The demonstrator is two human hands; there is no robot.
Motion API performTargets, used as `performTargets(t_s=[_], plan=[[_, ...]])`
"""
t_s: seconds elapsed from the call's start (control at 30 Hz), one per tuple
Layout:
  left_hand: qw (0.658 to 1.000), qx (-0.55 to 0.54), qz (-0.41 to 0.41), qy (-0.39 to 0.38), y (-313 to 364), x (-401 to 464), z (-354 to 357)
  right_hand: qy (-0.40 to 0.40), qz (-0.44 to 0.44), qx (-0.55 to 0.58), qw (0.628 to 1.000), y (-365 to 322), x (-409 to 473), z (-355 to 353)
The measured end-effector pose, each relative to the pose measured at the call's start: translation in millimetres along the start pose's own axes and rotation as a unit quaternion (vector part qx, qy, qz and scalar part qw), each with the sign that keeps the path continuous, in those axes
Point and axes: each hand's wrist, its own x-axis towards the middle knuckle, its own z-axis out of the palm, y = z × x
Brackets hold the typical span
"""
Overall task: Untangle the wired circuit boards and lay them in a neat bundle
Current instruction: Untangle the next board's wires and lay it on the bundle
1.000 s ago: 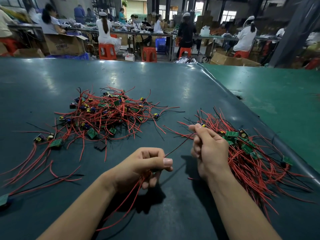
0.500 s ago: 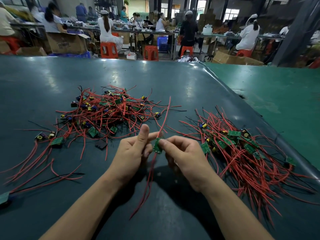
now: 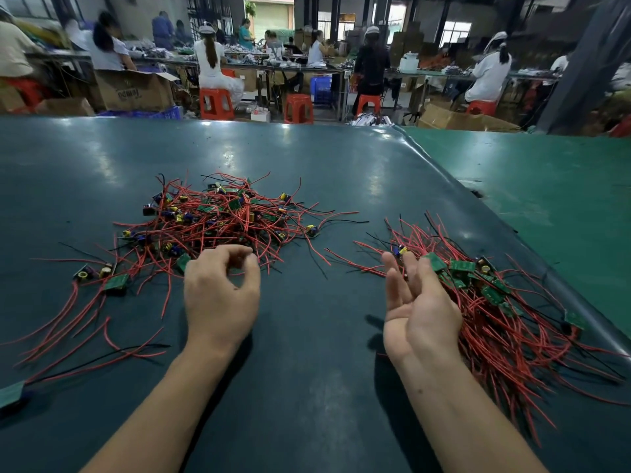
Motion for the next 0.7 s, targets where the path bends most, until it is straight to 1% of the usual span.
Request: performTargets(t_s=[0.07, 0.13, 0.2, 0.3, 0.37, 0.43, 0.47, 0.5, 0.53, 0.6, 0.63, 0.7], plan=[[0.994, 0.087, 0.025, -0.065, -6, -2, 2, 0.008, 0.012, 0.02, 1.0, -2, 3, -2], [0.977, 0.168, 0.011, -0.133, -8, -2, 5, 0.002, 0.028, 0.039, 0.999, -7, 3, -3], [0.961, 0.223, -0.004, -0.164, -10, -1, 6, -0.018, 0.054, 0.016, 0.998, -8, 2, -3], [0.96, 0.244, 0.0, -0.141, -10, 2, 4, -0.068, 0.102, -0.074, 0.99, -3, -3, 0], [0.968, 0.222, 0.011, -0.115, -9, 5, 2, -0.093, 0.114, -0.124, 0.981, 2, -5, 1], [0.979, 0.19, 0.024, -0.066, -8, 7, 0, -0.113, 0.117, -0.15, 0.975, 6, -7, 2], [0.981, 0.189, 0.023, -0.036, -9, 9, -2, -0.12, 0.117, -0.156, 0.973, 8, -7, 2], [0.979, 0.201, 0.009, -0.024, -11, 12, -3, -0.126, 0.116, -0.159, 0.972, 8, -6, 2], [0.974, 0.222, -0.021, -0.039, -15, 15, -4, -0.13, 0.115, -0.16, 0.972, 8, -6, 2], [0.954, 0.265, -0.095, -0.103, -21, 19, -6, -0.136, 0.118, -0.163, 0.97, 7, -4, 1], [0.947, 0.275, -0.114, -0.124, -23, 20, -6, -0.139, 0.121, -0.166, 0.969, 6, -4, 1], [0.951, 0.269, -0.104, -0.113, -28, 21, -7, -0.145, 0.127, -0.173, 0.966, 7, -5, 1]])
